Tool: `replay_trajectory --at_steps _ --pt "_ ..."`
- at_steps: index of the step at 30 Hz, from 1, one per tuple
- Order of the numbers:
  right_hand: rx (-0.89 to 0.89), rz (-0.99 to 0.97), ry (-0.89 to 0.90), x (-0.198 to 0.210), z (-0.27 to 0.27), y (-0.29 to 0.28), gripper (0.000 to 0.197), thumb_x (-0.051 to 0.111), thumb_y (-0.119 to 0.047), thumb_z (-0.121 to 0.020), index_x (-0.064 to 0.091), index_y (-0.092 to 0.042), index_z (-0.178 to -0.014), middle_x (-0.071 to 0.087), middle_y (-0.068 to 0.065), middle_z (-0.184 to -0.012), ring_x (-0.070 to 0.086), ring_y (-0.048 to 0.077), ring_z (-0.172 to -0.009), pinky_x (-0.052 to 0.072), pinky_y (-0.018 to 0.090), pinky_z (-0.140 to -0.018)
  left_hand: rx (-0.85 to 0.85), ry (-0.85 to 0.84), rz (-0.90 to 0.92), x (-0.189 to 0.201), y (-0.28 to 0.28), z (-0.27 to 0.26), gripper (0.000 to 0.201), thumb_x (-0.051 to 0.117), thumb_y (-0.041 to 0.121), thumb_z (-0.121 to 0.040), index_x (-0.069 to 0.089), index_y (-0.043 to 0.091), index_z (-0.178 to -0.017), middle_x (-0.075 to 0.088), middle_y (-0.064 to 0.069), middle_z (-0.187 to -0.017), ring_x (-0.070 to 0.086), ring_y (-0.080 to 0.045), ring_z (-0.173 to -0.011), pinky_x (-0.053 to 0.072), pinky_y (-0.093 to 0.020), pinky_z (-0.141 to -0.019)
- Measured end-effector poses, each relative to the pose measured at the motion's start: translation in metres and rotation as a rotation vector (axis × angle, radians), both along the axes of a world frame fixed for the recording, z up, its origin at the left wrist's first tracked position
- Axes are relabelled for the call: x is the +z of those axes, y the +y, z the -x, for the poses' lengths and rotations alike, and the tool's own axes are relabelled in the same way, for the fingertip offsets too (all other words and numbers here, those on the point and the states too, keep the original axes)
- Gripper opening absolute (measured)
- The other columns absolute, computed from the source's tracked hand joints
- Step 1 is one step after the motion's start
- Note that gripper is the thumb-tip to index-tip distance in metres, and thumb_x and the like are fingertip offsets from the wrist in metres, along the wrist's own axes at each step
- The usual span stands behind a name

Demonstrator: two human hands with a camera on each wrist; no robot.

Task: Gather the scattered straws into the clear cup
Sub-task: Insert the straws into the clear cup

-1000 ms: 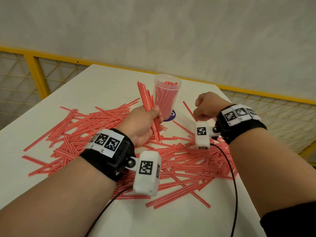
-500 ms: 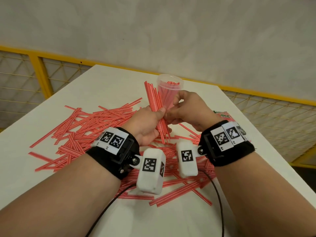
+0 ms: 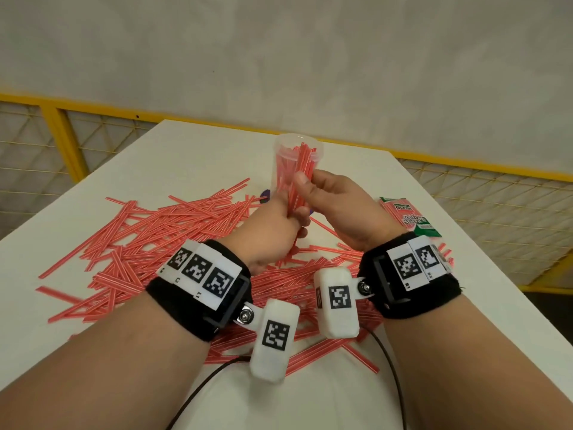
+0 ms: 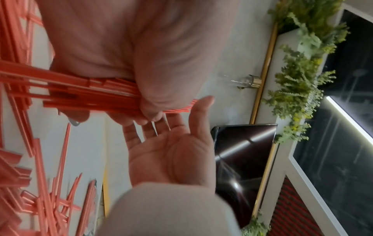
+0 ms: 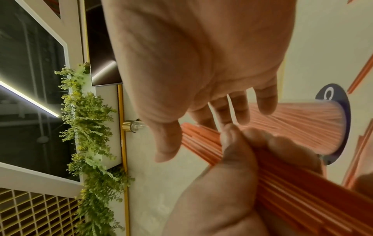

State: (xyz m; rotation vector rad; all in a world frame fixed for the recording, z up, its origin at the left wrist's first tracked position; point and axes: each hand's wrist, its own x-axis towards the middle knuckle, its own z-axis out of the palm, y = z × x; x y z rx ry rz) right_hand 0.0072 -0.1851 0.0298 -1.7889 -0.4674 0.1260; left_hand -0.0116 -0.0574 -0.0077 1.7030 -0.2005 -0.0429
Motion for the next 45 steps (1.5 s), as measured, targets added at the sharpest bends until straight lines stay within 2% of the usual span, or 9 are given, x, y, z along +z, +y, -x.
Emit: replay_trajectory --at_steps 5,8,13,21,26,32,36,40,45 --pt "-0.004 -0.049 -0.012 0.005 0.003 0.002 0.034 0.053 -0.01 -0.097 0.049 -0.001 -0.13 0.06 0.024 -0.102 0.055 0.025 -0.076 0.047 0.033 -0.059 0.001 -0.052 -0.064 0.004 -0.003 0.003 0.009 0.051 0.02 -0.1 0.052 0.02 -0.108 0.061 -0.001 -0.084 0.058 0.004 -0.06 0.046 -0.016 -0.051" --pt "-0.012 -0.119 -0.036 0.006 0.004 0.002 0.029 0.053 -0.005 -0.096 0.05 -0.001 -0.124 0.06 0.026 -0.103 0.056 0.029 -0.083 0.049 0.047 -0.074 -0.021 -0.029 0.053 0.007 -0.005 0.003 0.01 0.054 0.009 -0.097 0.053 0.013 -0.106 0.059 0.006 -0.07 0.053 0.005 -0.048 0.043 -0.014 -0.048" --pt "0.014 -0.221 -0.04 0.005 0.007 0.005 0.03 0.046 0.005 -0.096 0.045 -0.001 -0.126 0.064 0.011 -0.092 0.06 0.027 -0.089 0.043 0.055 -0.088 -0.073 0.03 0.247 0.01 -0.003 0.004 0.028 0.055 -0.006 -0.092 0.057 0.013 -0.112 0.065 0.006 -0.083 0.057 -0.007 -0.075 0.046 -0.023 -0.062" --pt "0.005 -0.453 -0.11 0.01 0.008 0.007 0.024 0.035 0.013 -0.096 0.043 -0.009 -0.099 0.048 0.009 -0.084 0.049 0.023 -0.075 0.046 0.039 -0.075 -0.04 0.081 0.24 0.01 0.002 0.003 0.019 0.073 0.017 -0.08 0.063 0.013 -0.095 0.061 0.002 -0.078 0.052 -0.013 -0.074 0.041 -0.027 -0.068" --pt "-0.115 -0.467 -0.244 0.003 -0.005 -0.003 0.024 0.039 0.008 -0.098 0.045 -0.014 -0.104 0.048 0.009 -0.089 0.054 0.02 -0.08 0.048 0.03 -0.077 -0.084 0.352 0.324 0.008 0.004 0.001 0.065 0.073 0.001 -0.075 0.047 0.0 -0.135 0.056 -0.012 -0.123 0.054 -0.024 -0.119 0.041 -0.038 -0.106" --pt "-0.022 -0.388 -0.254 -0.014 -0.015 -0.003 0.033 0.042 0.009 -0.094 0.045 -0.018 -0.111 0.054 0.002 -0.087 0.058 0.019 -0.08 0.052 0.032 -0.075 -0.094 0.373 0.431 0.012 0.002 0.0 0.036 0.039 -0.024 -0.081 0.058 -0.008 -0.107 0.054 -0.022 -0.106 0.056 -0.024 -0.099 0.05 -0.028 -0.09" --pt "-0.116 -0.347 -0.248 -0.016 -0.024 -0.012 0.031 0.042 0.009 -0.094 0.046 -0.018 -0.107 0.055 0.003 -0.088 0.059 0.016 -0.077 0.052 0.028 -0.073 0.084 0.23 0.247 0.015 0.002 -0.006 0.065 0.043 -0.021 -0.085 0.039 0.005 -0.144 0.051 -0.011 -0.137 0.051 -0.018 -0.119 0.043 -0.03 -0.102" --pt "-0.215 -0.213 -0.173 -0.027 -0.034 -0.025 0.029 0.041 0.01 -0.095 0.045 -0.017 -0.106 0.059 0.007 -0.087 0.061 0.015 -0.078 0.051 0.03 -0.079 0.042 0.023 -0.018 0.03 -0.005 -0.014 0.063 0.046 -0.011 -0.088 0.036 0.014 -0.146 0.046 -0.003 -0.145 0.046 -0.016 -0.132 0.037 -0.039 -0.112" --pt "-0.239 -0.103 -0.099 -0.037 -0.04 -0.024 0.032 0.05 0.002 -0.094 0.045 -0.015 -0.12 0.059 0.015 -0.106 0.06 0.024 -0.093 0.05 0.047 -0.09 0.044 -0.328 -0.588 0.054 -0.022 -0.026 0.078 0.052 -0.003 -0.09 0.015 0.022 -0.153 0.037 -0.005 -0.151 0.043 -0.023 -0.133 0.037 -0.023 -0.092"
